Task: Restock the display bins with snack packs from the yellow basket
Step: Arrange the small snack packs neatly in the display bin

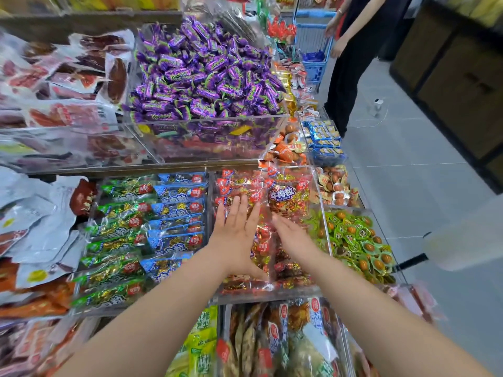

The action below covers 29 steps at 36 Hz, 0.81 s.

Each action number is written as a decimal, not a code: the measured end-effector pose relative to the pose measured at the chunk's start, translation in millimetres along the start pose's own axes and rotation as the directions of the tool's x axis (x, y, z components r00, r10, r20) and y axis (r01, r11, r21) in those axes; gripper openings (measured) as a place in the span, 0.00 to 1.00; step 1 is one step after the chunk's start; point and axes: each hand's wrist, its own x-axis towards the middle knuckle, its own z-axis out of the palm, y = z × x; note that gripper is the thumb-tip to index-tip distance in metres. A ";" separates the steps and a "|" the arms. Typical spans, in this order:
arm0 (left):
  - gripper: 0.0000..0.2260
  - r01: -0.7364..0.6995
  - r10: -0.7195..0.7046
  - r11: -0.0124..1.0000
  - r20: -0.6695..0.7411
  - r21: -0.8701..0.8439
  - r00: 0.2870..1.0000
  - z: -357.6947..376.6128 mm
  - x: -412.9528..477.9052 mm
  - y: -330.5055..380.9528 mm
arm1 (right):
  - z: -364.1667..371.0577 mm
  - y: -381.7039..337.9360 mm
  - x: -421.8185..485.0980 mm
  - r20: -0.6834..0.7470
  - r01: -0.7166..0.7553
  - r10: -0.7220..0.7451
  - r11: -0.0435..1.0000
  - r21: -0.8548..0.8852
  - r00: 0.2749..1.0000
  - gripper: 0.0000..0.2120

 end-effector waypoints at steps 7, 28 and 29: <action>0.64 0.106 -0.099 0.992 -0.085 0.075 0.991 18.2 11.3 -5.4 | 6.9 -1.1 6.9 0.006 -0.038 0.038 0.996 0.078 0.999 0.21; 0.03 0.034 -0.352 0.428 -0.131 -0.903 0.927 -9.9 -50.2 106.8 | -78.2 75.1 -99.2 -0.206 -0.111 0.192 0.930 0.350 0.959 0.07; 0.04 0.070 -0.320 0.344 -0.047 -0.936 0.946 -2.4 -54.8 117.5 | -77.6 85.7 -107.2 -0.226 -0.127 0.215 0.928 0.351 0.950 0.07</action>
